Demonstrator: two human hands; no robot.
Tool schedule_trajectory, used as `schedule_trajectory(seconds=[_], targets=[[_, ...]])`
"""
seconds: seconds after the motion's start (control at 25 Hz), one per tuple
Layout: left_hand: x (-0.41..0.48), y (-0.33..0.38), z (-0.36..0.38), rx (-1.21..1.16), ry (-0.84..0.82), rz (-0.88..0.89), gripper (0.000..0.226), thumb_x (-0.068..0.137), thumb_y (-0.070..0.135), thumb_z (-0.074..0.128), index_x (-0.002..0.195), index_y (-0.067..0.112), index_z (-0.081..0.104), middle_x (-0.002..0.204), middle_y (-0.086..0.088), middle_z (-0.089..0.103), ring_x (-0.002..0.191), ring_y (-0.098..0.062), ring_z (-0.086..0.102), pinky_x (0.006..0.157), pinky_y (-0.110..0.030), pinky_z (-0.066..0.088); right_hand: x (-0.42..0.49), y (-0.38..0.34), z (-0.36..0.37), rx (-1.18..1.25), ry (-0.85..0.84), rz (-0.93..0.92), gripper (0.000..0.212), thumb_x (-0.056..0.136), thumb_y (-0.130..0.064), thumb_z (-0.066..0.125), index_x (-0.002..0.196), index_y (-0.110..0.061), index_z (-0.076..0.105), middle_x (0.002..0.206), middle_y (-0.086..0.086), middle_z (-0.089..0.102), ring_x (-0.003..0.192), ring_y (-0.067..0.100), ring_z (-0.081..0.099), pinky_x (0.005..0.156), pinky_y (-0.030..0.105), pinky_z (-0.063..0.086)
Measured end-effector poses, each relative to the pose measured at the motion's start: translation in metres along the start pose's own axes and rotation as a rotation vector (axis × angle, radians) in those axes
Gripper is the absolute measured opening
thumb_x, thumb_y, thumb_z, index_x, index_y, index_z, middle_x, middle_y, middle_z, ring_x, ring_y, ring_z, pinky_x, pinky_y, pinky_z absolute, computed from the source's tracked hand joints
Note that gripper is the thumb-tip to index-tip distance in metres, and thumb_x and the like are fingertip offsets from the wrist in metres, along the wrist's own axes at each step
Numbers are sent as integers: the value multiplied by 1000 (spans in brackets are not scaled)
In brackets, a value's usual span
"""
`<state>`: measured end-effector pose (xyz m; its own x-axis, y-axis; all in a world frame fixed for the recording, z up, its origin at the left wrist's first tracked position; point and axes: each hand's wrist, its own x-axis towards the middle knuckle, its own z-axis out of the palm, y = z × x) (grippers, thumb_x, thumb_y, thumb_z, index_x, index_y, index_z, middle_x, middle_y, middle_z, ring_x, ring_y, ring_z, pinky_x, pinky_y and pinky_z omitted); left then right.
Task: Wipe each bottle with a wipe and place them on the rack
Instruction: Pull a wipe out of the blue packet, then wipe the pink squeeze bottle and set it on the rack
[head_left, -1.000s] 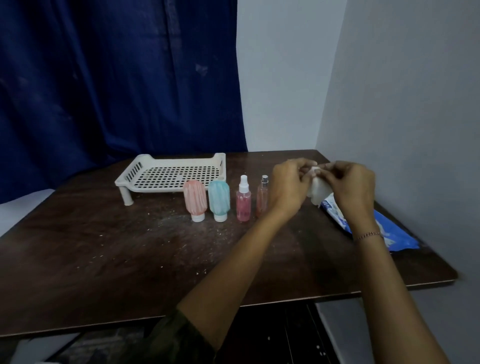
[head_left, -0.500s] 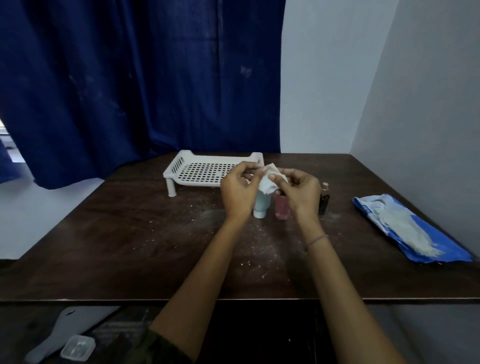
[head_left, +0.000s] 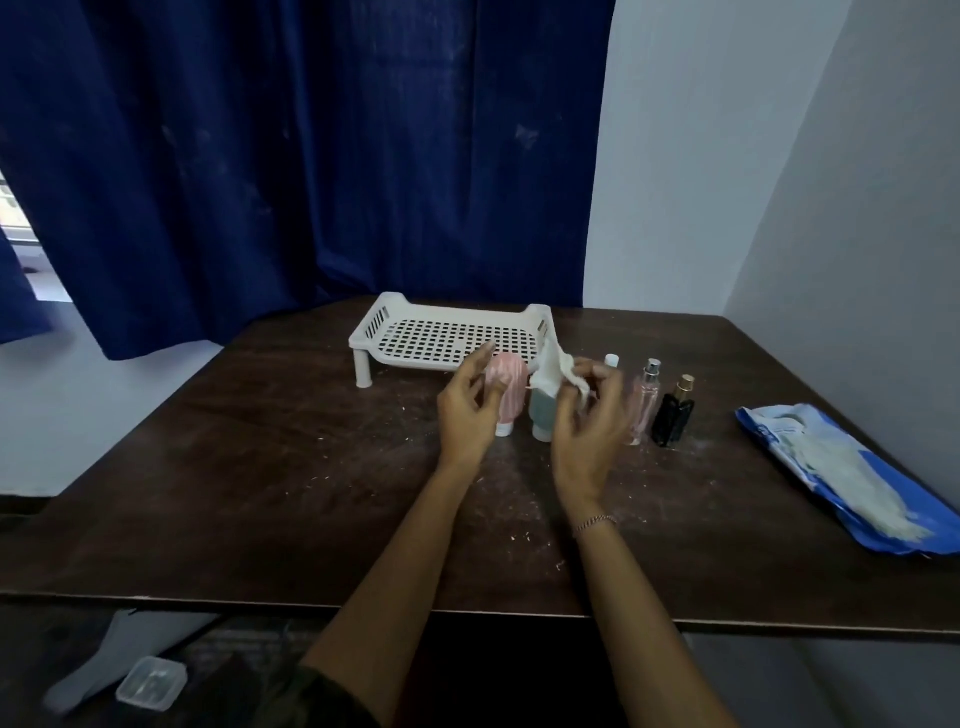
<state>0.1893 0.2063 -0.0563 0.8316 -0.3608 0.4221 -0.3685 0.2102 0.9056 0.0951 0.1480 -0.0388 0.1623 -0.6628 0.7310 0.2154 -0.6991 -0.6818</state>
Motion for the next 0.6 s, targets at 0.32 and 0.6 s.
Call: schedule_trajectory(seconds=[0.32,0.6], targets=[[7,-3,-6,-14,54,-68,37,82,1,66,119,5,61,114,-10,66,104,-17,63,92,-30,52,0,12,0,-49,-93,-154,37,83,13,52,110,-7,66,116,1,55,113,6,50,94,35,49],[-6,2,-28,-54,39,-43,34,81,-1,67,114,7,63,104,-5,68,96,-15,65,85,-23,53,-3,-6,20,-57,-299,-173,33,88,-1,54,120,-8,60,120,-3,60,113,7,51,101,19,39]])
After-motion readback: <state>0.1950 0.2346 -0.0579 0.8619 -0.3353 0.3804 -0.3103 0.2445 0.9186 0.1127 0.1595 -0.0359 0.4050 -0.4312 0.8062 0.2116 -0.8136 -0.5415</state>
